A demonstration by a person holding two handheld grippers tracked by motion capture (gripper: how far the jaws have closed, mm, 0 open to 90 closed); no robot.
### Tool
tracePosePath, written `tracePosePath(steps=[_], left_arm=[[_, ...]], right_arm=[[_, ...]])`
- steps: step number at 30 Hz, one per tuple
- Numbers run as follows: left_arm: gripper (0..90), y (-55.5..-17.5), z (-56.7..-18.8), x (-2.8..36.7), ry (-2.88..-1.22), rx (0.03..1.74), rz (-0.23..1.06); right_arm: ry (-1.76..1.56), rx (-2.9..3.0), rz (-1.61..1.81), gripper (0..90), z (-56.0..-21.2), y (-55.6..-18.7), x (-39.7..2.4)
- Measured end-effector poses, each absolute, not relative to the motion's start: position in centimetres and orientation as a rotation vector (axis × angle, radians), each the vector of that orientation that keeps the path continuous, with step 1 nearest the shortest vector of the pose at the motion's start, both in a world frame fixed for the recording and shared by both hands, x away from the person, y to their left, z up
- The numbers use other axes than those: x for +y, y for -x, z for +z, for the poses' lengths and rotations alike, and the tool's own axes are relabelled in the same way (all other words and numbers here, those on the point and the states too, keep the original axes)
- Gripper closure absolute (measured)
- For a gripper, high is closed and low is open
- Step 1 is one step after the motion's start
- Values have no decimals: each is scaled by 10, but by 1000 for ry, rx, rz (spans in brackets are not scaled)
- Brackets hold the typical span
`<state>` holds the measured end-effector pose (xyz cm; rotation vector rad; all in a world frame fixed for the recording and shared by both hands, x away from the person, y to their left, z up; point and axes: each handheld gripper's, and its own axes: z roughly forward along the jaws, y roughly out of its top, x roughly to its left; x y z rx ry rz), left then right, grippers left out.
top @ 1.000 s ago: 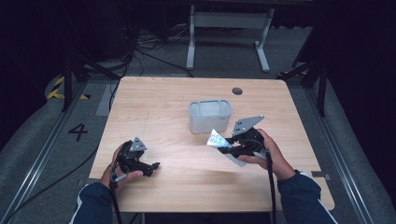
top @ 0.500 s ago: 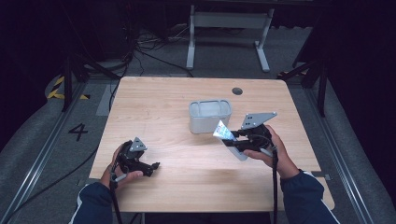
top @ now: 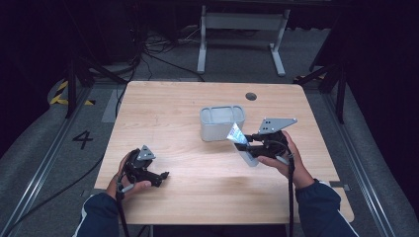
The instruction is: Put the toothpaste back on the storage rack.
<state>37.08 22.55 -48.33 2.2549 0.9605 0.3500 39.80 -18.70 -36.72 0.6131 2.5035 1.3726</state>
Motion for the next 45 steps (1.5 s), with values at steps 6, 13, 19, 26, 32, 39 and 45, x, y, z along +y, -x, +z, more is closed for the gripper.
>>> tracePosePath(steps=[6,13,19,26,32,39,45], left_arm=[[4,-371,-483,225,-2255,961,350],[4,-371,-483,225,-2253,960,351],[5,-371,-483,226,-2257,963,350],[4,-371,-483,226,-2255,961,349],[4,-371,-483,226,-2253,963,348],[4,-371,-483,226,-2255,959,349],[4,-371,-483,226,-2255,958,348]], right_arm=[[-609,2477,1393,650,-368,-398,-182],[-582,2437,1425,651,-370,-397,-177],[-572,2390,1473,652,-369,-400,-172],[-562,2359,1504,652,-363,-407,-169],[-562,2333,1513,652,-358,-411,-168],[-559,2300,1521,652,-350,-419,-166],[-564,2281,1529,652,-346,-425,-164]])
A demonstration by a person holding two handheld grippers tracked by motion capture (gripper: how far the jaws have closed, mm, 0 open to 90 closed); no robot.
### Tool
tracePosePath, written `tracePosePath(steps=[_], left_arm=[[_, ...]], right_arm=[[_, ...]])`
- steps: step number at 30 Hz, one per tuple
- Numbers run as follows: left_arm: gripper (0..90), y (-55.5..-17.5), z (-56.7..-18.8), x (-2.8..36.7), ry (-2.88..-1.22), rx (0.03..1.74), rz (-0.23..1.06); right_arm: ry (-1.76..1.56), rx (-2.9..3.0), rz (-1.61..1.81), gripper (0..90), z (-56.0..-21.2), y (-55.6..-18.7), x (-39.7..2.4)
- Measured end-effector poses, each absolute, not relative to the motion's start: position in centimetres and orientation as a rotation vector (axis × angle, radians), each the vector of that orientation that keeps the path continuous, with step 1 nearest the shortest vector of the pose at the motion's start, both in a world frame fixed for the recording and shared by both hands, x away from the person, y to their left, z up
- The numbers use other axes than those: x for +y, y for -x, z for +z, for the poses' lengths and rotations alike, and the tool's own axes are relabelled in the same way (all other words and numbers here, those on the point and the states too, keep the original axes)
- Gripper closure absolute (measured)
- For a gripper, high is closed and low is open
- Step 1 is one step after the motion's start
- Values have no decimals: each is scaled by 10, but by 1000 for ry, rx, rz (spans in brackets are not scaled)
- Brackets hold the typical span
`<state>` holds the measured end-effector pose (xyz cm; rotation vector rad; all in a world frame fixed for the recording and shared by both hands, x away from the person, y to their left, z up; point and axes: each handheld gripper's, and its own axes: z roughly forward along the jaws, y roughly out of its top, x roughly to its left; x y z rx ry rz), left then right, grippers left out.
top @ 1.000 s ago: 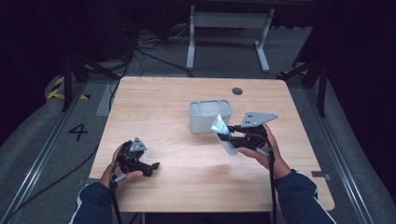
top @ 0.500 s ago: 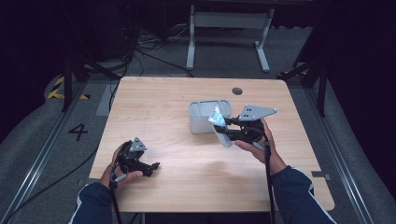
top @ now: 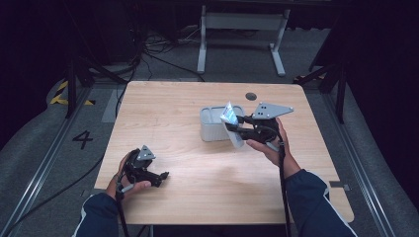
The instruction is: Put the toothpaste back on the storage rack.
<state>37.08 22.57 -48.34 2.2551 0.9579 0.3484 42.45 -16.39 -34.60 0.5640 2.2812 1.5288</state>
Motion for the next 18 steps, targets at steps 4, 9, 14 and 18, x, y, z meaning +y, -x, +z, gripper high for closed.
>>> tracePosePath(steps=[4,9,14,18], left_arm=[[3,-371,-483,226,-2255,957,348],[3,-371,-483,226,-2256,957,348],[2,-371,-483,226,-2259,949,344],[2,-372,-483,226,-2261,949,343]], right_arm=[[-572,2253,1540,652,-342,-429,-165],[-593,2220,1561,653,-336,-436,-167],[-599,2199,1557,652,-328,-443,-164],[-611,2175,1580,651,-321,-450,-161]])
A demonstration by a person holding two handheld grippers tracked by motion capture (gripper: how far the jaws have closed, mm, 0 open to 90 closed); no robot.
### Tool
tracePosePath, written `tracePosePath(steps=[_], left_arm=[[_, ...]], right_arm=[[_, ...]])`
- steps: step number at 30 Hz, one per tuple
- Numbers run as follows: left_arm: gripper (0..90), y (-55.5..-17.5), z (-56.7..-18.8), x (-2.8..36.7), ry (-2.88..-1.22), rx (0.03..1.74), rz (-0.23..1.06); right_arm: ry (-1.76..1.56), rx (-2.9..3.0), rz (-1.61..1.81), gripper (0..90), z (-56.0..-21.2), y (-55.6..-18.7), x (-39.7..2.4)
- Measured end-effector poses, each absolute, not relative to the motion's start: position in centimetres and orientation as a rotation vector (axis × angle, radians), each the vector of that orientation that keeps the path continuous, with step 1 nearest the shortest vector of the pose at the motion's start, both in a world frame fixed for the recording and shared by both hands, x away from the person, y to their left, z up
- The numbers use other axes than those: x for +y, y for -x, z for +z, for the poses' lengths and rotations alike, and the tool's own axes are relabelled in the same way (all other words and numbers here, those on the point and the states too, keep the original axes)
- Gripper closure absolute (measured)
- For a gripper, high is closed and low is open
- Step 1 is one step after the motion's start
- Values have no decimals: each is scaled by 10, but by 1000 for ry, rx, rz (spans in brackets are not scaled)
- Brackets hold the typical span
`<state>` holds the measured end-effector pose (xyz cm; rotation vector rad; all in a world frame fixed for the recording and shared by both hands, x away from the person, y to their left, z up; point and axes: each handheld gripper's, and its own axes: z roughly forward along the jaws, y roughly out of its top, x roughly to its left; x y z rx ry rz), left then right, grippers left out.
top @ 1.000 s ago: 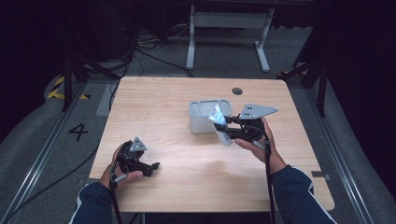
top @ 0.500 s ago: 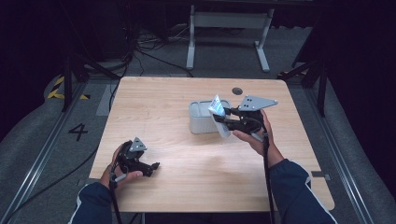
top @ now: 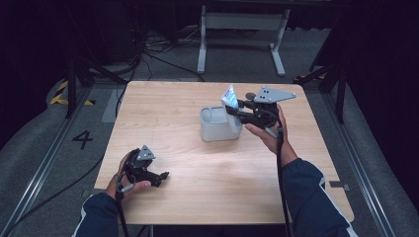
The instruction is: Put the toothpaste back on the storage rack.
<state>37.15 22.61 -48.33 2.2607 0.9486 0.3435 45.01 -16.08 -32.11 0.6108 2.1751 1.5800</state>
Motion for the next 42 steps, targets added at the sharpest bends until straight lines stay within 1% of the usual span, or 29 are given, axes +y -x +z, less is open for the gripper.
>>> tracePosePath(steps=[10,27,42], left_arm=[[2,-372,-483,226,-2260,948,342],[2,-372,-483,226,-2259,948,340],[2,-372,-484,226,-2258,944,342]], right_arm=[[-619,2146,1588,650,-315,-465,-150],[-688,2132,1572,648,-324,-493,-136],[-711,2157,1541,645,-341,-512,-133]])
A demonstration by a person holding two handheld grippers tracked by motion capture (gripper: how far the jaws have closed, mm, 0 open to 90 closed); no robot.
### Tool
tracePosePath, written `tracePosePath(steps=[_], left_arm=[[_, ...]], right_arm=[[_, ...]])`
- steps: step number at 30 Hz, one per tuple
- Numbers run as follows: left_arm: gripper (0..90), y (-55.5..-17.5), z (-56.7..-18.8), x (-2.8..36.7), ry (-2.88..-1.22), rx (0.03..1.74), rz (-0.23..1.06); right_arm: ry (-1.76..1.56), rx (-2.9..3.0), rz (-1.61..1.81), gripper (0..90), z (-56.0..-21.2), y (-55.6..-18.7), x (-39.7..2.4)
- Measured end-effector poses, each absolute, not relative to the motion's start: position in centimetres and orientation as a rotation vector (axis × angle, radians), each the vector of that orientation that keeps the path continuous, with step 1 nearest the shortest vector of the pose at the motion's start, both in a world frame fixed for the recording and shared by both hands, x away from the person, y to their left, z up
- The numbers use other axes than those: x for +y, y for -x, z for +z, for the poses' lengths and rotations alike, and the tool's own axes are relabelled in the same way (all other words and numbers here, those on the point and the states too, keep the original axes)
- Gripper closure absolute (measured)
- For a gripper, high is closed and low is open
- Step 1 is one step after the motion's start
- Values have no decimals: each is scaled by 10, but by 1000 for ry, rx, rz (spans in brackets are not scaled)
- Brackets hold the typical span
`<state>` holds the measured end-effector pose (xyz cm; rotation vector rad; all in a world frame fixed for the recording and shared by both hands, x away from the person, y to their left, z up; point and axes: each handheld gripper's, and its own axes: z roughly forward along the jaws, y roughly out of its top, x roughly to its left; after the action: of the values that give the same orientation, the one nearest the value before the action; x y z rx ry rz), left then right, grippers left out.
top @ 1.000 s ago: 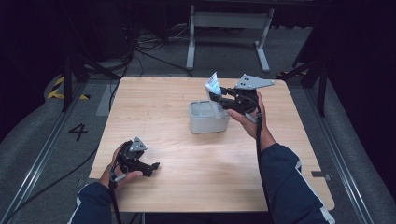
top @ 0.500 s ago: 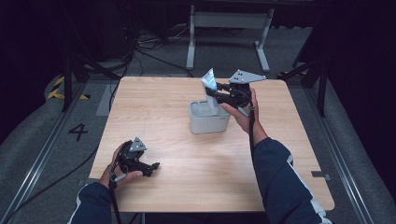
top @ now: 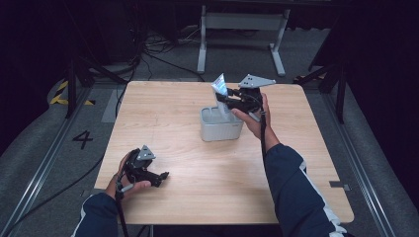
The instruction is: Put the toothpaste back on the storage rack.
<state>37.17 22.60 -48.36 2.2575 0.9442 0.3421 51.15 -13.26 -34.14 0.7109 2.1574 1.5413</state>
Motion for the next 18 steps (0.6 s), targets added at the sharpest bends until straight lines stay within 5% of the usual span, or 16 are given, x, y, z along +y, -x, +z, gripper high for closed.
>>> tracePosePath(steps=[18], left_arm=[[2,-372,-483,226,-2261,938,343]], right_arm=[[-732,2188,1518,642,-356,-521,-125]])
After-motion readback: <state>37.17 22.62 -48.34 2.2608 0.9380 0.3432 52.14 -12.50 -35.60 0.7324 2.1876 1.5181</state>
